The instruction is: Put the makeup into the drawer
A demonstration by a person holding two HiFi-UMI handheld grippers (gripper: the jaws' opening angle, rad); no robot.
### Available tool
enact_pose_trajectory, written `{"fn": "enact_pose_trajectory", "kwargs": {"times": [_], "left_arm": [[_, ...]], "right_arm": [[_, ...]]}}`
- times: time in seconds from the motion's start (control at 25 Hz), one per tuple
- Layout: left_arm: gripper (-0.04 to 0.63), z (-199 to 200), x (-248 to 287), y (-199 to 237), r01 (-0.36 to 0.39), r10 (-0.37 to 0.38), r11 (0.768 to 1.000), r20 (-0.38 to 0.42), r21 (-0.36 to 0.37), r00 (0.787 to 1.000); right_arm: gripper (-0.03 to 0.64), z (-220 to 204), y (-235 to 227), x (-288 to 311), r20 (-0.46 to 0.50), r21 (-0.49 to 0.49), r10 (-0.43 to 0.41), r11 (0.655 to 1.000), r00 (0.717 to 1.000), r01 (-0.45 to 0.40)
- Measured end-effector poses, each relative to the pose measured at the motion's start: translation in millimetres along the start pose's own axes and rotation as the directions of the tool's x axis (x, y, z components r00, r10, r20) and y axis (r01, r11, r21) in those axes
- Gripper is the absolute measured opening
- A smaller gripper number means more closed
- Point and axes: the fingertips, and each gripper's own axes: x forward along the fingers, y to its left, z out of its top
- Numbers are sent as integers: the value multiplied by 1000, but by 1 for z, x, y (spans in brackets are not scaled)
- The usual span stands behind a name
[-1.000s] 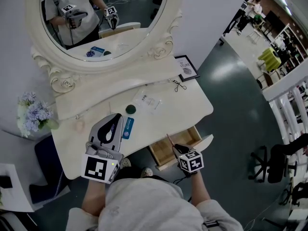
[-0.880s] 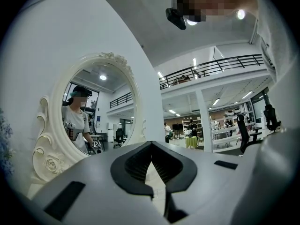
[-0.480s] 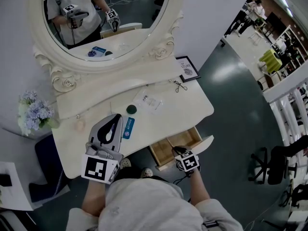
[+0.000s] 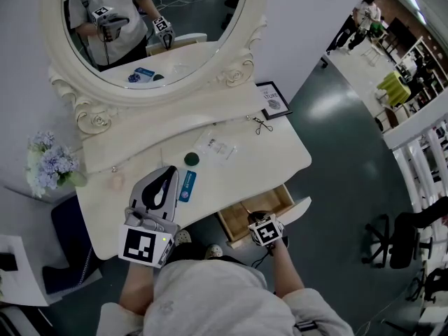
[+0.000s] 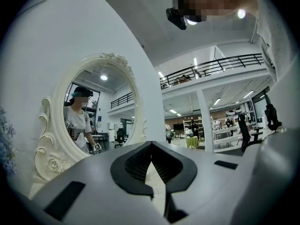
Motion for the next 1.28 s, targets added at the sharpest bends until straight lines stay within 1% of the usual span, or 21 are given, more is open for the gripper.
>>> {"fn": "enact_pose_trajectory", "kwargs": {"times": [0.16, 0.6, 0.72, 0.84, 0.96, 1.12, 1.28], "left_arm": [[15, 5, 0, 2, -11, 11, 1000, 28, 1, 1000], [15, 4, -2, 5, -22, 22, 1000, 24, 1, 999], [15, 4, -2, 5, -22, 22, 1000, 23, 2, 1000], [15, 4, -1, 6, -21, 21, 1000, 24, 3, 999], [15, 5, -1, 5, -20, 20, 1000, 27, 3, 999], [15, 5, 1, 2, -12, 12, 1000, 26, 4, 1000], [15, 6, 3, -1, -7, 7, 1000, 28, 4, 1000]], "right_arm": [[64, -1, 2, 5, -15, -1, 5, 1000, 1000, -5], [64, -1, 1, 8, -24, 45, 8, 999, 1000, -7], [64, 2, -1, 4, -4, 52, 3, 999, 1000, -3], [31, 17, -3, -9, 77, 64, -2, 998, 997, -3], [23, 35, -2, -26, 189, 102, 15, 994, 982, -35], [22, 63, -3, -50, 333, 148, 22, 986, 943, -75], [21, 94, -3, -75, 444, 143, 16, 986, 896, -88]]}}
